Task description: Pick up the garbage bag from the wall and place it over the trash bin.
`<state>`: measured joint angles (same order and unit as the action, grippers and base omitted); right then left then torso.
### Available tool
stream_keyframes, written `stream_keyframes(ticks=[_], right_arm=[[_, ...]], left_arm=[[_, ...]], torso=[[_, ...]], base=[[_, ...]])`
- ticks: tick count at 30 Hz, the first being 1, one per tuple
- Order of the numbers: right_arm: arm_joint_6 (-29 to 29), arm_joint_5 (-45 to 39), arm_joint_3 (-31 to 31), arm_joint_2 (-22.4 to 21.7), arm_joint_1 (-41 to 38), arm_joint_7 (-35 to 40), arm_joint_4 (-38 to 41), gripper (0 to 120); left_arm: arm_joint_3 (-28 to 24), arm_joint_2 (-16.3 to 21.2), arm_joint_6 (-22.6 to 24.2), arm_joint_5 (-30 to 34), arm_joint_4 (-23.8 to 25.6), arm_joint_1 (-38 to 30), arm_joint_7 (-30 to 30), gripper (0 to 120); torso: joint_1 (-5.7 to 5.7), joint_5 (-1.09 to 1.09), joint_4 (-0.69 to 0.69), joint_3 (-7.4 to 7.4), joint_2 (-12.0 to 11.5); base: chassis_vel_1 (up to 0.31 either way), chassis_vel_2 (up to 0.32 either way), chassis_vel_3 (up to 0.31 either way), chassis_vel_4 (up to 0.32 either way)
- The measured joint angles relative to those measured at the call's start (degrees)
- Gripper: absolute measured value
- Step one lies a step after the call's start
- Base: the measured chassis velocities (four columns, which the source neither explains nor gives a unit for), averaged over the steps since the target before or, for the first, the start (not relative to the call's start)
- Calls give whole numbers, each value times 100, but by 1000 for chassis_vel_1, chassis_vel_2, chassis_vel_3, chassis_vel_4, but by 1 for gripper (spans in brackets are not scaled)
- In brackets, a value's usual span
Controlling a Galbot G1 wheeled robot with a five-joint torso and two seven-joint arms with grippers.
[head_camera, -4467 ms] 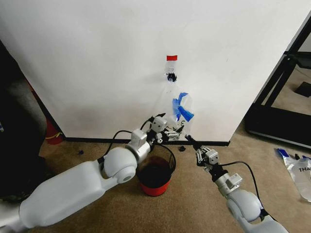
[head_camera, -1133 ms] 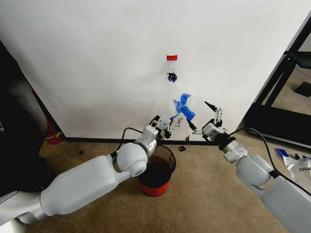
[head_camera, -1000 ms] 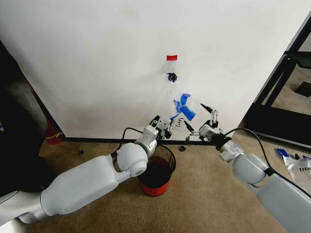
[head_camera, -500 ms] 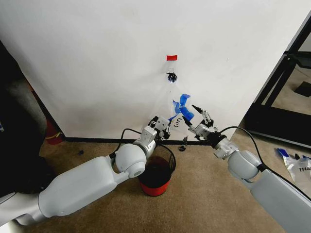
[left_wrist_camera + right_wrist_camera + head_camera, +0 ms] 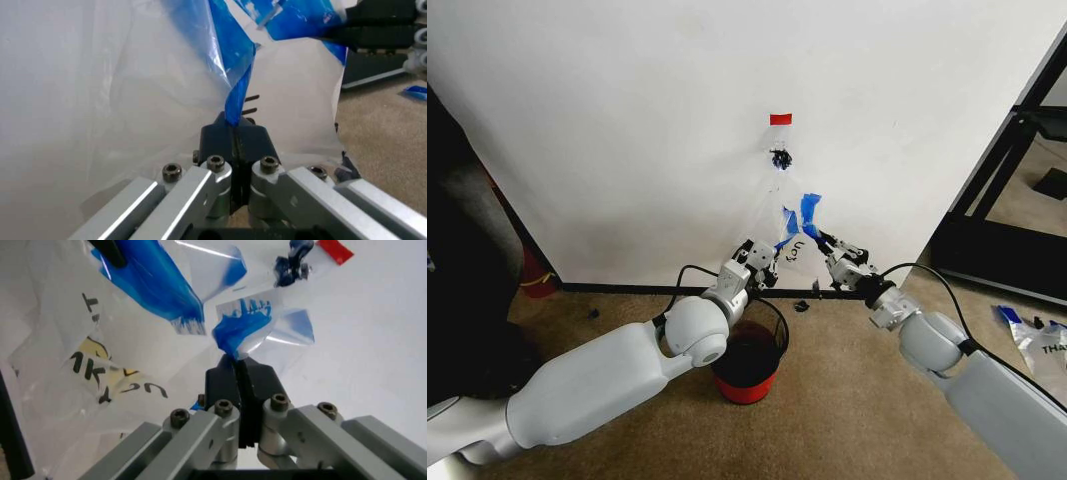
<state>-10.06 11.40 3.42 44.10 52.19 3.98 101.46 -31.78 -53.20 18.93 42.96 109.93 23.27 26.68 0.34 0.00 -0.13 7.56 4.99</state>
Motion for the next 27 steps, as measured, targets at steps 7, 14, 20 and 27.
stream_keyframes(ticks=[7, 14, 20, 27], right_arm=[[20, -275, 168, -1, 308, 158, 125, 0], [14, -626, 372, -167, 712, 237, 384, 0], [53, -715, 414, -235, 929, 338, 632, 0], [138, -828, 461, -251, 1149, 404, 796, 0]], left_arm=[[139, 12, -30, -5, 74, 187, 58, 0], [278, 144, -137, -34, 271, 421, 3, 0], [367, 220, -156, -55, 481, 634, -47, 0], [494, 333, -147, -161, 648, 1011, -47, 0]], torso=[[0, 0, 0, 0, 0], [-1, 0, 0, 0, 0], [-1, 0, 0, 0, 0], [-1, 0, 0, 0, 0]], base=[[0, 0, 0, 0], [0, 0, 0, 0], [0, 0, 0, 0], [0, 0, 0, 0]])
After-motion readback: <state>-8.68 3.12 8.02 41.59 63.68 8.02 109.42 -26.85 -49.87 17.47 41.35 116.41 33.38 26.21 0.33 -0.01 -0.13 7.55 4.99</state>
